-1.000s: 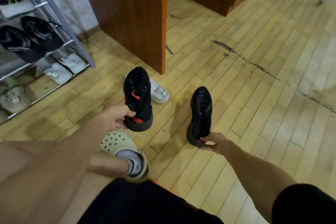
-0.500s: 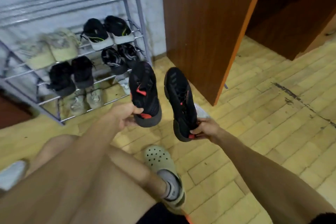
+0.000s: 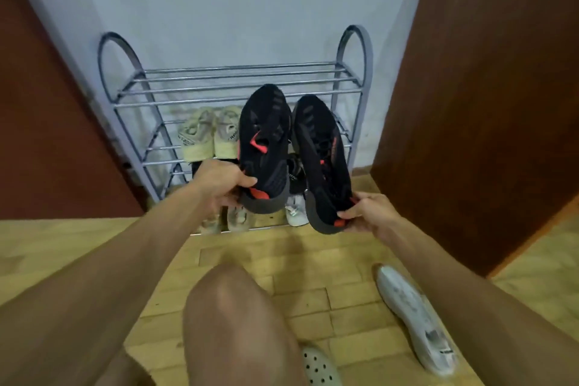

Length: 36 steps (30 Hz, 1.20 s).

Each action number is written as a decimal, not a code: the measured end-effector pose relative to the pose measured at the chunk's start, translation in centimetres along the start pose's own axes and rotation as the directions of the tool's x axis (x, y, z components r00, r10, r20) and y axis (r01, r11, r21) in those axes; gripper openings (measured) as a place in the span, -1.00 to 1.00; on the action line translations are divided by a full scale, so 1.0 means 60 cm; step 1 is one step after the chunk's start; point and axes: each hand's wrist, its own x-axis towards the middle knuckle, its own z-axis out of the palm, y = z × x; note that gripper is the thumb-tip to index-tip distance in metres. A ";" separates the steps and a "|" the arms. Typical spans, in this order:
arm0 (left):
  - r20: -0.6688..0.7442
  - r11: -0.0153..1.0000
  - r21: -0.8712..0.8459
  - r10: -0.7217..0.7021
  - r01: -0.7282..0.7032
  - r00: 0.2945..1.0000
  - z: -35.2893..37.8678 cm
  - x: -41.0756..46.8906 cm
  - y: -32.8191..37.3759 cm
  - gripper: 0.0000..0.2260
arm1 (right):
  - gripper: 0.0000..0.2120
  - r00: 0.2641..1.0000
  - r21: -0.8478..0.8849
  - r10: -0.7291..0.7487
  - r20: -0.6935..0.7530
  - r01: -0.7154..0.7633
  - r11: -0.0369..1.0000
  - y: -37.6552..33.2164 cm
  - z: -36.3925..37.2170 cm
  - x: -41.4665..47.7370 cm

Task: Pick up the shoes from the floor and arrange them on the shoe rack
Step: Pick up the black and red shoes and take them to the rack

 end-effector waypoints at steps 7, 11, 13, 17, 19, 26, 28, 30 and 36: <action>0.015 0.996 -0.055 0.071 -0.070 0.997 -0.003 0.042 0.089 -0.84 | -0.44 0.996 0.020 -0.075 -0.044 0.076 0.997 -0.101 0.018 0.031; 0.032 0.992 -0.108 0.071 -0.067 0.997 0.027 0.089 0.144 -0.88 | -0.55 0.993 0.011 -0.104 -0.055 0.105 0.994 -0.190 0.024 0.049; 0.024 0.991 -0.109 0.087 -0.084 0.996 0.042 0.122 0.170 -0.89 | -0.64 0.989 -0.005 -0.124 -0.077 0.124 0.992 -0.236 0.024 0.064; 0.028 0.990 -0.108 0.096 -0.093 0.995 0.066 0.181 0.218 -0.76 | -0.87 0.976 -0.035 -0.167 -0.137 0.164 0.986 -0.315 0.023 0.112; 0.052 0.993 -0.091 0.082 -0.077 0.995 0.079 0.204 0.236 -0.76 | -0.89 0.968 -0.047 -0.191 -0.160 0.186 0.981 -0.344 0.023 0.140; -0.003 0.982 -0.119 0.148 -0.147 0.989 0.097 0.249 0.271 -0.78 | -0.85 0.939 -0.063 -0.262 -0.221 0.255 0.965 -0.375 0.025 0.212; -0.013 0.988 -0.022 0.154 -0.154 0.988 0.098 0.255 0.270 -0.68 | -0.82 0.937 -0.069 -0.261 -0.232 0.252 0.965 -0.369 0.025 0.216; -0.003 0.988 0.065 0.140 -0.139 0.990 0.097 0.249 0.267 -0.62 | -0.68 0.938 -0.117 -0.265 -0.221 0.244 0.963 -0.365 0.019 0.213; -0.170 0.961 0.122 0.265 -0.246 0.949 0.121 0.215 0.241 -0.59 | -0.63 0.915 -0.265 -0.389 -0.105 0.351 0.898 -0.336 -0.020 0.166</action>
